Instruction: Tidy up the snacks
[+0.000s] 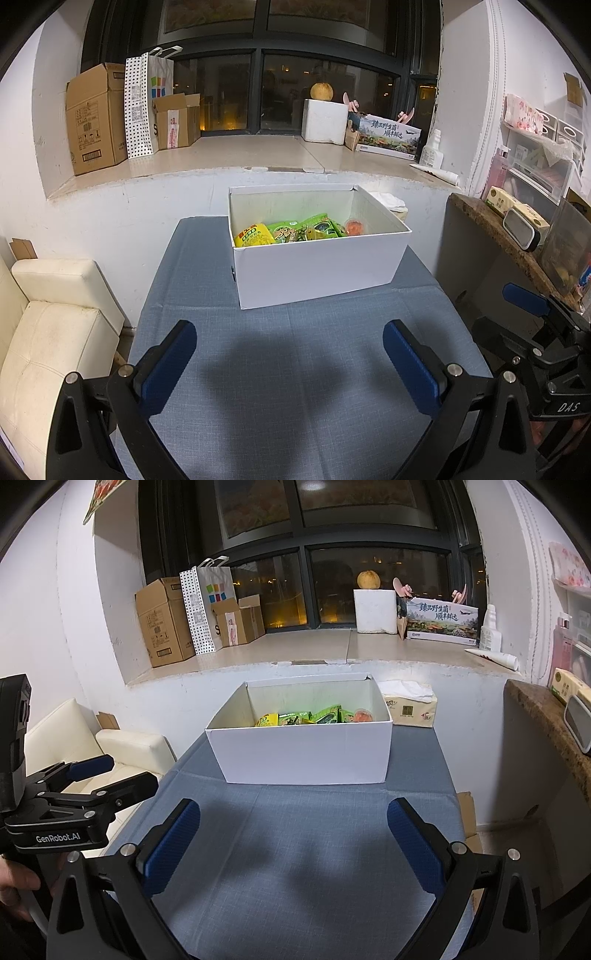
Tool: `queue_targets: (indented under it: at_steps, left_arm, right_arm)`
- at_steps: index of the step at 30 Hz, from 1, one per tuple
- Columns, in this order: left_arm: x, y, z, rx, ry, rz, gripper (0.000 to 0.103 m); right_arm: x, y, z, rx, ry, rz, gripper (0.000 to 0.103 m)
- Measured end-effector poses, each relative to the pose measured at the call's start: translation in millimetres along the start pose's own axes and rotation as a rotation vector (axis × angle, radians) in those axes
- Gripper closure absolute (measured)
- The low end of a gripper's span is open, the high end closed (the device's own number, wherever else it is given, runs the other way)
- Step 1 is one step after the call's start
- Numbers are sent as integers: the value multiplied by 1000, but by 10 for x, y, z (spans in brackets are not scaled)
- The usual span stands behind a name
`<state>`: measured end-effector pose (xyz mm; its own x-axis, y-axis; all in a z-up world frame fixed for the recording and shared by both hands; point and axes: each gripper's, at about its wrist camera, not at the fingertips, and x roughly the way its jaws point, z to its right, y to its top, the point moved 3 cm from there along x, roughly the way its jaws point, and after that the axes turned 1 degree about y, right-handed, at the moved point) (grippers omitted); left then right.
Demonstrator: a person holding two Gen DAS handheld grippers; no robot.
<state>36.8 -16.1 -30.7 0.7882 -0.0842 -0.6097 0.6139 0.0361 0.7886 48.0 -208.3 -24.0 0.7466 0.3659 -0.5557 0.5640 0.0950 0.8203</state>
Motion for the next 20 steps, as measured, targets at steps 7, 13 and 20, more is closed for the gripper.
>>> queue_targets:
  at_steps: [7,13,20]
  left_arm:
    - [3,-3,0,1,1,-2,0]
    - [3,-7,4,2,3,-4,0]
    - [-1,-12,-7,-4,-11,5,0]
  right_arm:
    - [-1,-3,-13,0,0,-3,0]
    - [2,-3,-8,0,4,-1,0]
    - [1,-3,-10,0,3,-1,0]
